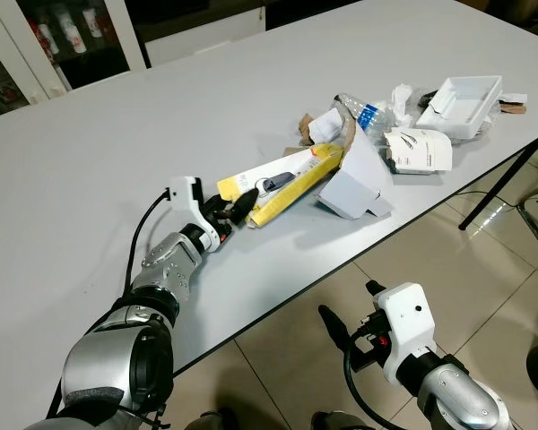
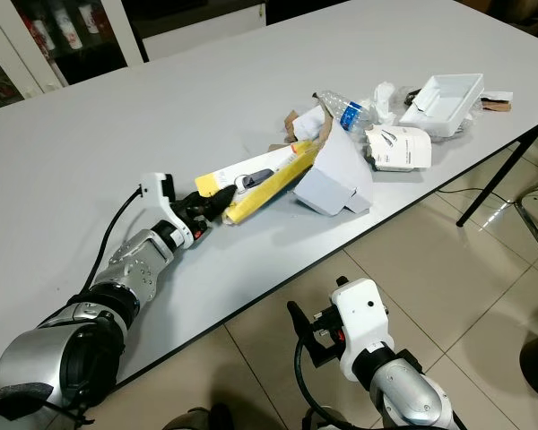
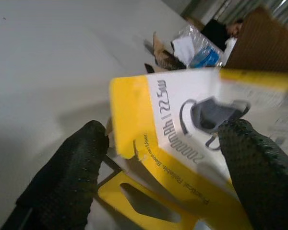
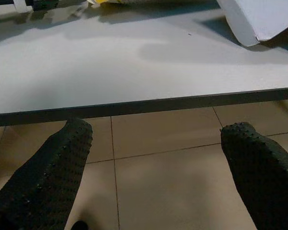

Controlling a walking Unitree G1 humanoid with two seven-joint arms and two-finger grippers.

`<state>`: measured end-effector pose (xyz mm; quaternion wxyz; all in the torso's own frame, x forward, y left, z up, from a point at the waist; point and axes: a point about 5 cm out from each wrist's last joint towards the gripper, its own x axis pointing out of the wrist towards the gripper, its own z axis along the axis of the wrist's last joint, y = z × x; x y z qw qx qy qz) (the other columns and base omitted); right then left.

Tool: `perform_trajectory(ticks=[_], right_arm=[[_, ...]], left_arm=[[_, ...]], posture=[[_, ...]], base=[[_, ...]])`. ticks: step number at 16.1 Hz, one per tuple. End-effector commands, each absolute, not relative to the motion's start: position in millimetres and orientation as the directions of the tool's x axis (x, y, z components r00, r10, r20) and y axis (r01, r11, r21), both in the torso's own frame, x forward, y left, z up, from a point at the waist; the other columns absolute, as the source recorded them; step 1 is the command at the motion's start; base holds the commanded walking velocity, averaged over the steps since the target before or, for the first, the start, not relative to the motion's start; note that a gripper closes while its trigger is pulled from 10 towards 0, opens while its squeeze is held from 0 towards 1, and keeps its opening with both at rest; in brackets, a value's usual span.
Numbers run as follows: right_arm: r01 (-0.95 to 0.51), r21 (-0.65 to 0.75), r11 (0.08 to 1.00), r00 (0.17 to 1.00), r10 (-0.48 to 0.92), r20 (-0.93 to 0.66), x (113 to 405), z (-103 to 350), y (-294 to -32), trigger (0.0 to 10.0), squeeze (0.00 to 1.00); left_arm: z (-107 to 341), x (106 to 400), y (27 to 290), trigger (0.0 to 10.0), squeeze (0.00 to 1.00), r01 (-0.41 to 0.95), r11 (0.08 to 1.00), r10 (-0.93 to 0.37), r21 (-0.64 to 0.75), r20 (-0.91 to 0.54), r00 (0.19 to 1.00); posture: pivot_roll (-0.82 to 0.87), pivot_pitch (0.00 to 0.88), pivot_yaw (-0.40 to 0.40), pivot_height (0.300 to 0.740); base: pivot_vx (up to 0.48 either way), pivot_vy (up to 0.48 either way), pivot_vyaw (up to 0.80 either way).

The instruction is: Picking trash to rubbish bin

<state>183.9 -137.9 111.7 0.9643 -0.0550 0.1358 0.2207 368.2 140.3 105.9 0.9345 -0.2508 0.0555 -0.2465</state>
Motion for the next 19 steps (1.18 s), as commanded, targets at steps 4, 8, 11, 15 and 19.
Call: perform_trajectory(ticks=[4,8,11,15,19], right_arm=[[-0.459,-0.046,0.887,0.859,0.429,-0.279,186,115,-135,10.0,0.00],[-0.465,-0.049,0.884,0.857,0.435,-0.276,187,115,-135,10.0,0.00],[-0.466,-0.051,0.883,0.858,0.437,-0.270,190,115,-134,10.0,0.00],[-0.467,-0.053,0.883,0.859,0.439,-0.262,192,116,-133,10.0,0.00],[-0.468,-0.055,0.882,0.860,0.441,-0.256,194,117,-133,10.0,0.00]], left_arm=[[99,362,137,0.0,0.00,0.484,0.714,-0.544,-0.506,0.035,0.839],[98,362,132,0.0,0.00,0.488,0.713,-0.553,-0.503,0.023,0.833],[96,362,130,0.0,0.00,0.461,0.736,-0.535,-0.496,-0.009,0.845],[93,362,136,0.0,0.00,0.397,0.780,-0.470,-0.484,-0.034,0.882],[92,363,142,0.0,0.00,0.345,0.792,-0.421,-0.504,-0.042,0.906]], posture=[[-0.33,0.145,0.056,0.740],[-0.33,0.135,0.052,0.740],[-0.32,0.134,0.056,0.740],[-0.33,0.124,0.058,0.740],[-0.33,0.117,0.057,0.740]], base=[[0.000,0.000,0.00],[0.000,0.000,0.00],[0.000,0.000,0.00],[0.000,0.000,0.00],[0.000,0.000,0.00]])
